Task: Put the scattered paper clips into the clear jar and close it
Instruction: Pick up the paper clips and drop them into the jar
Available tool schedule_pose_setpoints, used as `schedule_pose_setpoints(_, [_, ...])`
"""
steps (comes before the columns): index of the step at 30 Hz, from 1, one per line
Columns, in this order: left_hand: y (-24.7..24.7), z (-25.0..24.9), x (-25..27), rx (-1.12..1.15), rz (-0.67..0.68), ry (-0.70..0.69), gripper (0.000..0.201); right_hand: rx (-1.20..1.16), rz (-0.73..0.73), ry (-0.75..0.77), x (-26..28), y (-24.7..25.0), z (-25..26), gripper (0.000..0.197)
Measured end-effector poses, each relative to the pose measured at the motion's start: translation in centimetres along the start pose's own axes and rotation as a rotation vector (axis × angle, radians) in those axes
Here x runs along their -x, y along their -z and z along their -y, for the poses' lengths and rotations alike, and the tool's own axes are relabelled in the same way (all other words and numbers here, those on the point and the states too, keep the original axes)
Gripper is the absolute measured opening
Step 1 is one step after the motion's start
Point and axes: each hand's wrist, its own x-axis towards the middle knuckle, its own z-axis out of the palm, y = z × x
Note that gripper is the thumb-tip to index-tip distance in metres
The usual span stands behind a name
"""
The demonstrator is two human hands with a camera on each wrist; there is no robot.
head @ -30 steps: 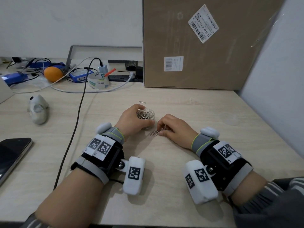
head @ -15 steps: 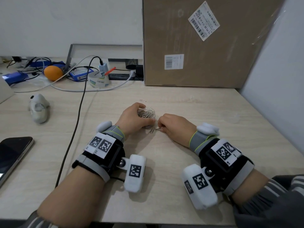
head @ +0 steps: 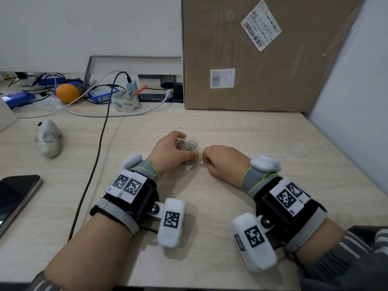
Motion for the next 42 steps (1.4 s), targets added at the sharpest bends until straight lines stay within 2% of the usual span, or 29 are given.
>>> schedule_pose_setpoints(4, [-0.1,0.1,-0.1,0.013,0.008,0.002,0.062,-0.07,-0.018,-0.016,-0.1,-0.4,-0.7,0.017])
schedule_pose_setpoints(7, [-0.1,0.1,-0.1,0.008,0.009,0.0,0.062,-0.208,-0.111,-0.002,0.1,-0.8,-1.3,0.013])
schedule_pose_setpoints(12, [0.1,-0.3,0.2,0.023,0.018,-0.012,0.061,-0.514,-0.604,-0.046,0.2,-0.3,-1.6,0.002])
schedule_pose_setpoints(15, [0.2,-1.0,0.6,0.033,0.075,-0.064,0.058,-0.73,-0.754,-0.094,0.4,0.8,-1.1,0.003])
schedule_pose_setpoints(18, [0.1,-1.7,1.1,0.082,0.158,-0.11,0.061,-0.807,-0.755,-0.056,0.6,1.1,-0.4,0.006])
schedule_pose_setpoints(22, [-0.2,-2.3,1.8,0.105,0.242,-0.152,0.065,-0.8,-0.681,0.0,0.7,0.9,-0.1,0.006])
schedule_pose_setpoints(28, [0.0,-2.5,2.0,0.104,0.236,-0.147,0.051,-0.701,-0.625,0.037,0.8,0.4,0.0,0.012])
schedule_pose_setpoints(35, [-0.1,-2.4,1.8,0.123,0.232,-0.153,0.053,-0.742,-0.552,-0.057,1.0,0.2,0.2,0.026])
schedule_pose_setpoints(37, [-0.1,-2.2,1.7,0.129,0.227,-0.147,0.057,-0.749,-0.574,-0.043,1.0,0.3,0.2,0.025])
schedule_pose_setpoints(42, [0.5,-1.8,1.2,0.099,0.131,-0.113,0.06,-0.717,-0.775,-0.114,0.7,0.4,-0.7,0.023])
